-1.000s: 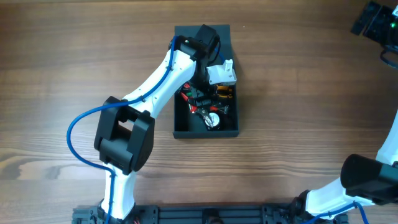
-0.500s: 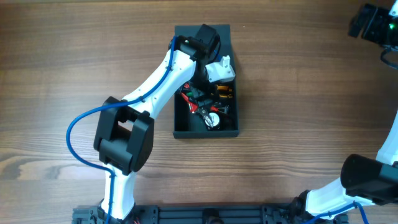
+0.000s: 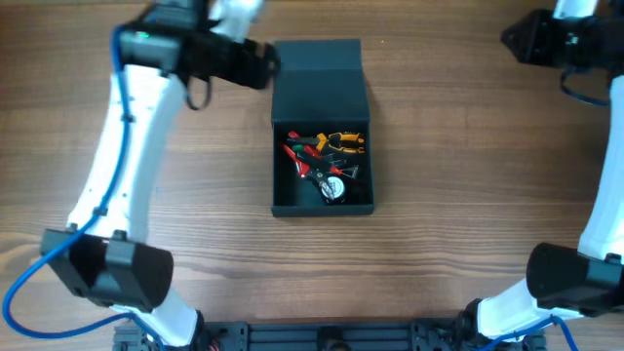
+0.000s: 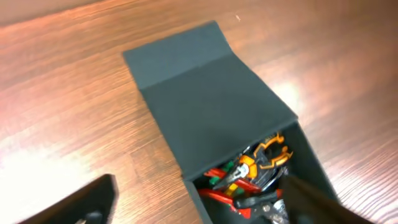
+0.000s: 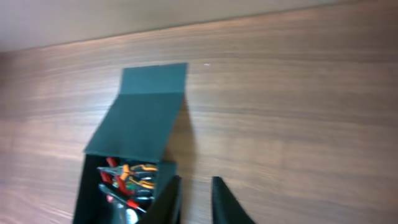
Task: Pack container
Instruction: 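Move both grippers to the raised lid edges at the box's back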
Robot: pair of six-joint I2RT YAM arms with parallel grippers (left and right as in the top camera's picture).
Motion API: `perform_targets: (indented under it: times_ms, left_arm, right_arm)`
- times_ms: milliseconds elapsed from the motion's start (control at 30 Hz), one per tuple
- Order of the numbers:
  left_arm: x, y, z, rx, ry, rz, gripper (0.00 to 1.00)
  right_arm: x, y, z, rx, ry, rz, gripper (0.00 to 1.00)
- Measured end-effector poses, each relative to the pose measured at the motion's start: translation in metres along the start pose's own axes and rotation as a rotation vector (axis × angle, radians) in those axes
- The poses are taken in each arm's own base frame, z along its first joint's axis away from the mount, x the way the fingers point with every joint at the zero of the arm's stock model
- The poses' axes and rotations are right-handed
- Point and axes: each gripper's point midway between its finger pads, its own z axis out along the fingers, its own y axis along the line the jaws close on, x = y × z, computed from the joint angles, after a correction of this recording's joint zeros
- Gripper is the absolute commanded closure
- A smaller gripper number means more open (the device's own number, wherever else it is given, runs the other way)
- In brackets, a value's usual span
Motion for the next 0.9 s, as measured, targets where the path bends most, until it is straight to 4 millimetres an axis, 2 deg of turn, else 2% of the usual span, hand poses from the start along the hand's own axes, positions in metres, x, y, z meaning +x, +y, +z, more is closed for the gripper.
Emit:
perform_targets:
  times_ms: [100,167,267,433,467,500,533,700,900]
  left_arm:
    - [-0.001,0.026,0.0,0.018,-0.015,-0.114,0.72]
    - [0.0,0.039,0.003,0.026,-0.016,-0.168,0.83]
    - [0.004,0.05,0.01,0.037,-0.002,-0.22,0.89]
    - [0.01,0.056,0.03,0.088,0.028,-0.243,0.89]
    - [0.012,0.056,0.037,0.103,0.035,-0.245,0.89]
    - [0.013,0.057,0.044,0.115,0.043,-0.249,0.89]
    - [0.017,0.059,0.053,0.129,0.057,-0.255,0.89]
    - [0.032,0.067,0.091,0.18,0.113,-0.287,0.9]
    - [0.059,0.074,0.134,0.234,0.198,-0.341,0.93]
  right_arm:
    - [0.0,0.008,0.007,-0.017,0.008,-0.004,0.96]
    - [0.002,0.007,0.019,-0.026,0.035,0.008,0.96]
    - [0.01,-0.002,0.05,-0.035,0.105,0.035,0.96]
    - [0.036,-0.02,0.125,-0.053,0.267,0.086,0.94]
    - [0.043,-0.022,0.139,-0.059,0.297,0.092,0.94]
    - [0.045,-0.022,0.142,-0.06,0.304,0.093,0.93]
    - [0.056,-0.023,0.162,-0.067,0.349,0.1,0.93]
    - [0.066,-0.012,0.188,-0.096,0.39,0.079,0.93]
    - [0.078,0.0,0.211,-0.117,0.429,0.055,0.94]
